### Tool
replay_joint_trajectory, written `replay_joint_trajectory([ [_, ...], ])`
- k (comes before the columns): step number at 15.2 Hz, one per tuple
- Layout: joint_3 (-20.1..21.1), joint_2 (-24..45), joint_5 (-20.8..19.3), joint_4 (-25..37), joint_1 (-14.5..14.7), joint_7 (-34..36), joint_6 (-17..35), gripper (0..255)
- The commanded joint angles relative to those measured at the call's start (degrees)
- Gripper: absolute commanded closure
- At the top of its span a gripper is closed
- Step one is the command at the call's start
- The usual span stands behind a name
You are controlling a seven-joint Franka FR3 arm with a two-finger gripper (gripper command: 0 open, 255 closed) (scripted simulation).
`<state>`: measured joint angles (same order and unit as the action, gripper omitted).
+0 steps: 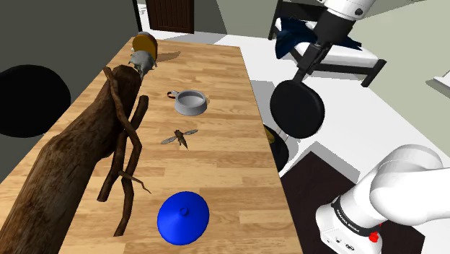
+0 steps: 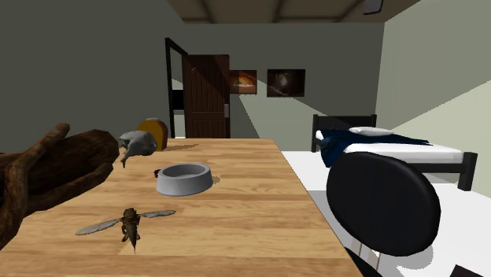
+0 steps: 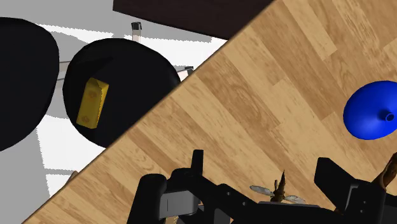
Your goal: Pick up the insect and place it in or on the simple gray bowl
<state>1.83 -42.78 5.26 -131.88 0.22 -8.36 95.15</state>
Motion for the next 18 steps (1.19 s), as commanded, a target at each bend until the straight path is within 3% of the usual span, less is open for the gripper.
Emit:
replay_joint_trajectory([
  [1,0.0,0.0,0.0,0.0,0.0,0.0,0.0,0],
  [11,9.85,11.21,1.69,-4.67,1.44,9.43,17.32,0],
  [18,16.7,23.58,-0.85,-3.0,1.15,17.53,28.5,0],
])
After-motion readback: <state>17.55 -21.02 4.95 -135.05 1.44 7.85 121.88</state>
